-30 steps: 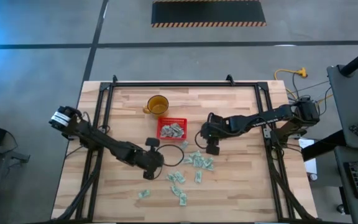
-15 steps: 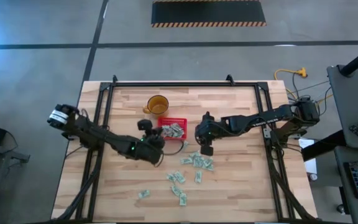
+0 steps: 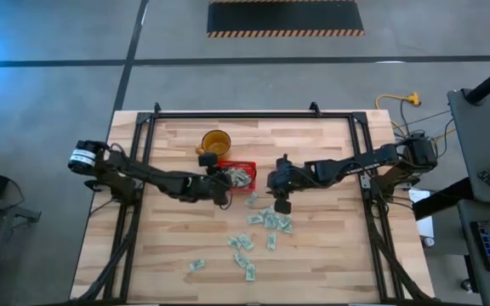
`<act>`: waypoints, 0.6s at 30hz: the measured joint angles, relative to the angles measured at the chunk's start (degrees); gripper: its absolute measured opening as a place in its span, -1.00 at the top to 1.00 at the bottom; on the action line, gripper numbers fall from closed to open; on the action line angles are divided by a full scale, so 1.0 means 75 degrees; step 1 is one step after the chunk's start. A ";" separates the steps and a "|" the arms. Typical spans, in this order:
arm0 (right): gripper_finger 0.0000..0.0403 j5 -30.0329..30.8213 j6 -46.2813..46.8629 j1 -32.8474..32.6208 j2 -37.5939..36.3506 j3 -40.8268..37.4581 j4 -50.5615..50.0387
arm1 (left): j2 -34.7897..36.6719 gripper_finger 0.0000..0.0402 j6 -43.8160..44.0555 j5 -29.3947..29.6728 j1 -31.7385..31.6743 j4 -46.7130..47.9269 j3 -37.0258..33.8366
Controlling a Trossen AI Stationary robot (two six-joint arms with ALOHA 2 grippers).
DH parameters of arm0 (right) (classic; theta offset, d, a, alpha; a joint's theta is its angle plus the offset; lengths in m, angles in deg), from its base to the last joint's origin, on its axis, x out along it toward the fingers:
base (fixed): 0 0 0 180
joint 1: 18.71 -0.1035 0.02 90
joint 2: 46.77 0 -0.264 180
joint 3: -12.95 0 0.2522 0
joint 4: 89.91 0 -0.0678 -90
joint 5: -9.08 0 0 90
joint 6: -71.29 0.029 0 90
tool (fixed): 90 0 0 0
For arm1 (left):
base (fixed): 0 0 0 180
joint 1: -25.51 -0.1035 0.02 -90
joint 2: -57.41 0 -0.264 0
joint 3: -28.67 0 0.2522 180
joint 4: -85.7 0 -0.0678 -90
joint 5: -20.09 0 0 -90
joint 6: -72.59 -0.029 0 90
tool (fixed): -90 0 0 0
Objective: Pick and place Stevia / Truvia into bins
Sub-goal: Put the gray stevia packet into the red basket
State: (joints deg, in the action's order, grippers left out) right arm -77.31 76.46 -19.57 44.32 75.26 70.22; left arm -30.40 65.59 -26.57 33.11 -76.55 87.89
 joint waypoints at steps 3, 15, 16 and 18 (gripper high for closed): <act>0.47 -0.0301 -0.0113 -0.0003 0.0021 -0.0156 0.0551 | 0.0017 0.41 0.0049 -0.0002 0.0039 0.0017 0.0000; 0.30 -0.0286 -0.0368 0.0067 0.1316 -0.0054 0.1440 | 0.0835 0.18 0.1024 -0.0003 0.0662 0.1217 0.0071; 0.28 -0.0283 -0.0363 0.0096 0.1377 -0.0027 0.1470 | 0.0942 0.18 0.1147 -0.0003 0.0734 0.1400 0.0038; 0.27 -0.0279 -0.0234 0.0152 0.1448 -0.0034 0.1481 | 0.1096 0.18 0.1384 0.0002 0.0873 0.1482 0.0035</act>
State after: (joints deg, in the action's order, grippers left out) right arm -79.40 74.71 -18.43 55.18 75.01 81.33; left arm -22.18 75.97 -26.55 39.66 -65.43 88.15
